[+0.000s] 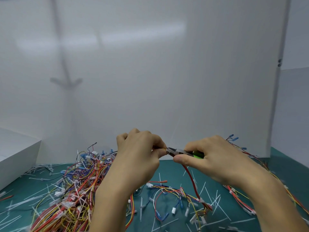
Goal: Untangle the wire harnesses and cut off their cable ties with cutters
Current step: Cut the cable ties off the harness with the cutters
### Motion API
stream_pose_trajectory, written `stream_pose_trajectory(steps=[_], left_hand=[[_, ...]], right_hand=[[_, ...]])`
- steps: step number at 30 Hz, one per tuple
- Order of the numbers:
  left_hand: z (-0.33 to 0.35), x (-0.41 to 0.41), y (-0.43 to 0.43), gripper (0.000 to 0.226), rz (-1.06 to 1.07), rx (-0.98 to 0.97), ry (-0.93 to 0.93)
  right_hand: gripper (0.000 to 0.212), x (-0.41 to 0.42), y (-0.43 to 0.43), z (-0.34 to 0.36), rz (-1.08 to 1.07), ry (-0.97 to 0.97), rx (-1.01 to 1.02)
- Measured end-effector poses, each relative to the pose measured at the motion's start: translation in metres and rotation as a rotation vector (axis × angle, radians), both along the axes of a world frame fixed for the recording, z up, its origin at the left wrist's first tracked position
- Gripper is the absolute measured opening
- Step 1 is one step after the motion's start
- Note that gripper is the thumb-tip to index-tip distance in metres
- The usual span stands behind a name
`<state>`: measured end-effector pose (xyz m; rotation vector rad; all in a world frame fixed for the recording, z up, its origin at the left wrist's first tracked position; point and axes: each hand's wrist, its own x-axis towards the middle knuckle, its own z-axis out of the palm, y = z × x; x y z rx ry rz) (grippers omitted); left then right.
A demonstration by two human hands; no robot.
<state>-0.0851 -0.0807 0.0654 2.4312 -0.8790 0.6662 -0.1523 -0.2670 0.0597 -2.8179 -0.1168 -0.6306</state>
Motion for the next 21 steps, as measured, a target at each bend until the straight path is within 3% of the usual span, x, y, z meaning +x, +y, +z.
stream_pose_trajectory(steps=[14, 21], left_hand=[[-0.0015, 0.0014, -0.0015, 0.011, 0.01, -0.013, -0.009], [-0.0057, 0.0098, 0.0007, 0.018, -0.03, -0.238, 0.134]], right_hand=[[0.082, 0.0027, -0.0002, -0.0027, 0.029, 0.007, 0.047], [0.08, 0.0026, -0.0014, -0.0013, -0.036, -0.059, 0.166]])
